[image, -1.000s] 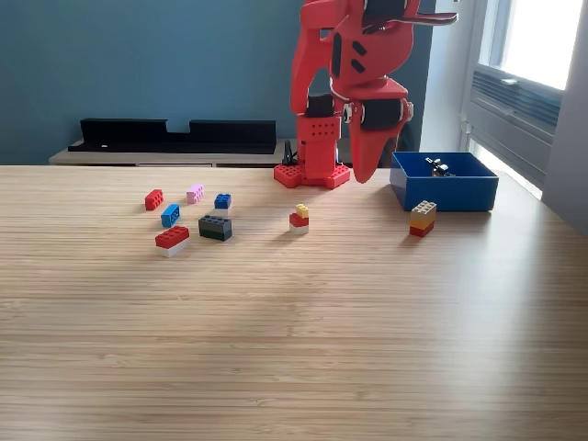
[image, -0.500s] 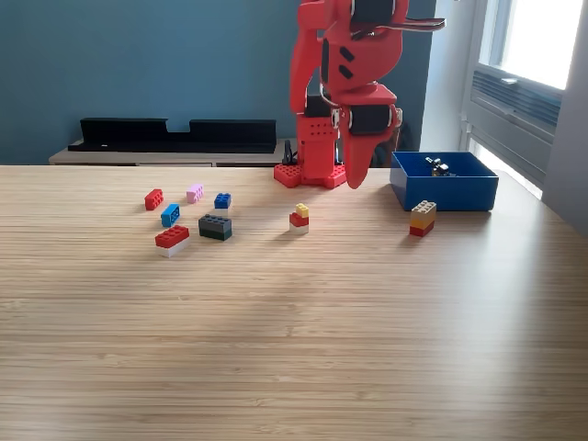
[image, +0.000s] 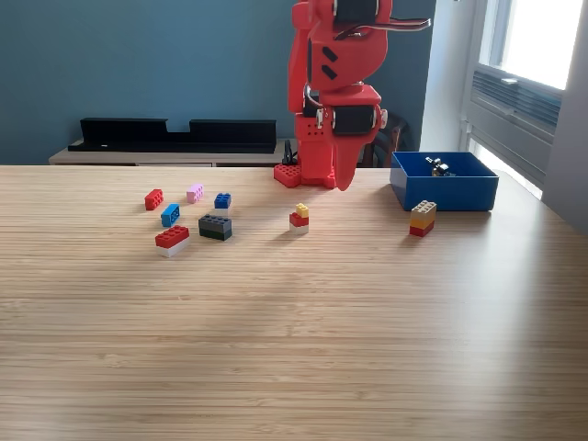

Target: Grasp a lego block and put it in the bin.

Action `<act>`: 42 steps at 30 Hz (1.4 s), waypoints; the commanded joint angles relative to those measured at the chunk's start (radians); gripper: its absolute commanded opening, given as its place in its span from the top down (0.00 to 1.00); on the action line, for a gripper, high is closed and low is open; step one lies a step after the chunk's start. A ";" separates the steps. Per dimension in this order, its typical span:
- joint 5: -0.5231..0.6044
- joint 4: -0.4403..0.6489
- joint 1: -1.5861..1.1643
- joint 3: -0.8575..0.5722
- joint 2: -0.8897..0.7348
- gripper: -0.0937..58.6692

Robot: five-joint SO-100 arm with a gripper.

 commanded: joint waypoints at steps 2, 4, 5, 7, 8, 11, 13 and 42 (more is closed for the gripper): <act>0.035 -0.017 0.011 0.041 0.075 1.00; 0.075 -0.017 0.038 0.048 0.075 1.00; 0.097 -0.018 0.055 0.048 0.075 1.00; 0.130 -0.021 0.095 0.046 0.075 1.00; 0.143 -0.021 0.115 0.046 0.075 1.00; 0.153 -0.021 0.172 0.029 0.075 1.00; 0.147 -0.021 0.213 0.015 0.075 1.00; -0.041 -0.049 0.494 -0.067 0.077 1.00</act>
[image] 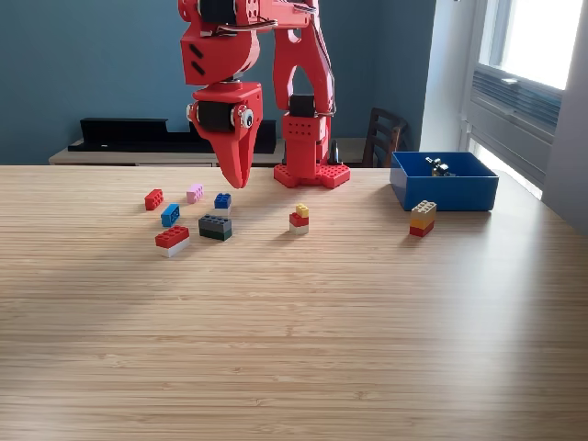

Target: Grasp a lego block and put it in the bin.

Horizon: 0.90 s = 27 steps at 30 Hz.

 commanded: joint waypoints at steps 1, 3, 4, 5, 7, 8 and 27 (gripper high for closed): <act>-0.002 -0.009 0.008 -0.060 0.077 1.00; -0.002 -0.009 0.008 -0.058 0.077 1.00; -0.002 -0.009 0.008 -0.055 0.077 1.00; -0.002 -0.009 0.008 -0.052 0.077 1.00; -0.003 -0.009 0.009 -0.038 0.078 1.00; -0.003 -0.009 0.009 -0.031 0.078 1.00; -0.120 -0.147 0.040 0.336 0.499 0.75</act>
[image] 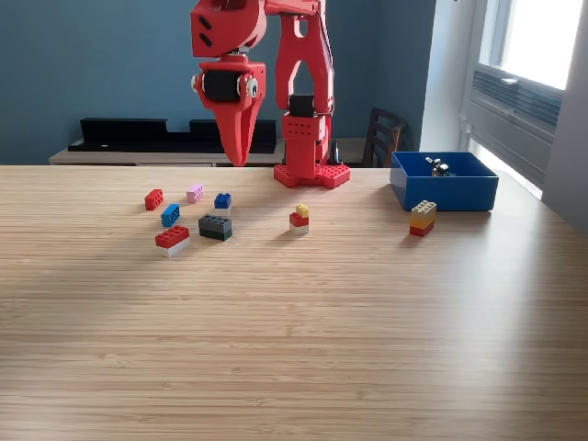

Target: Grasp a lego block and put it in the bin.

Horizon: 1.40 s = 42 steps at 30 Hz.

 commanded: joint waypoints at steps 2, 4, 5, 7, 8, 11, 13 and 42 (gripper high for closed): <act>-0.054 -0.080 0.015 0.129 0.173 0.68; -0.067 -0.126 0.025 0.192 0.181 0.65; -0.074 -0.152 0.029 0.222 0.179 0.64; -0.083 -0.206 0.037 0.282 0.179 0.63; -0.089 -0.229 0.040 0.311 0.179 0.63; -0.103 -0.281 0.043 0.387 0.176 0.63; -0.107 -0.304 0.048 0.423 0.176 0.63; -0.137 -0.482 0.137 0.508 -0.028 0.64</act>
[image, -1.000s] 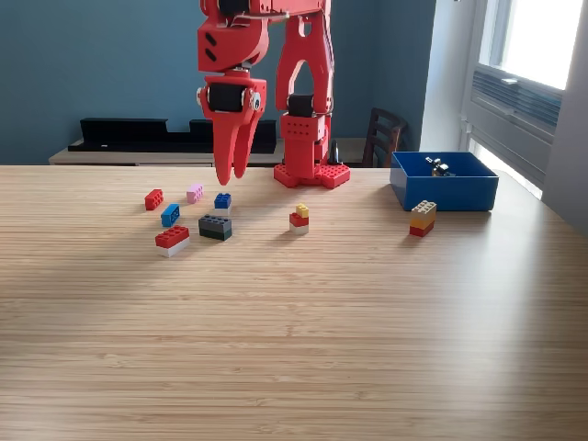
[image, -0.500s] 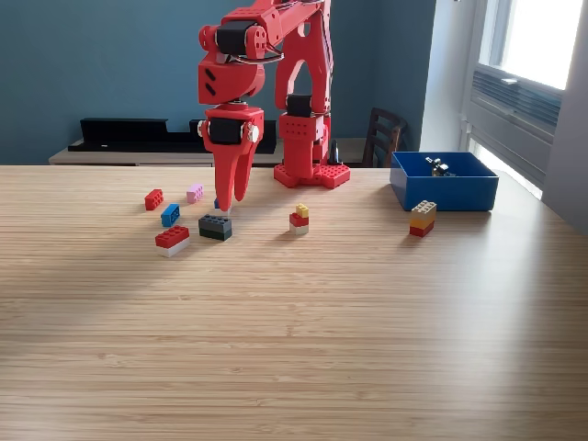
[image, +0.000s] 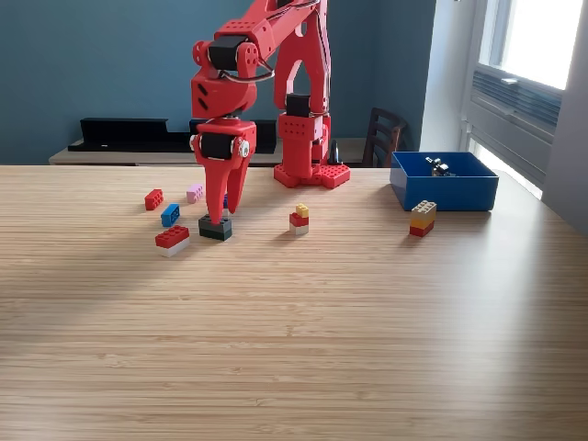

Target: Grasp a lego block and put it in the bin.

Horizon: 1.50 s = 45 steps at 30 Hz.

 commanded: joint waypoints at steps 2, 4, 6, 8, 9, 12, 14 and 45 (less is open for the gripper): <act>-0.003 -0.008 0.018 -0.051 -0.034 0.64; 0.000 -0.008 0.026 -0.069 -0.051 0.64; 0.002 -0.008 0.037 -0.091 -0.071 0.64; 0.003 -0.008 0.048 -0.114 -0.089 0.65; 0.005 -0.008 0.052 -0.123 -0.097 0.65; 0.005 -0.008 0.066 -0.140 -0.115 0.67; 0.005 -0.011 0.074 -0.149 -0.123 0.69; 0.202 0.597 -0.344 -0.850 -0.106 1.00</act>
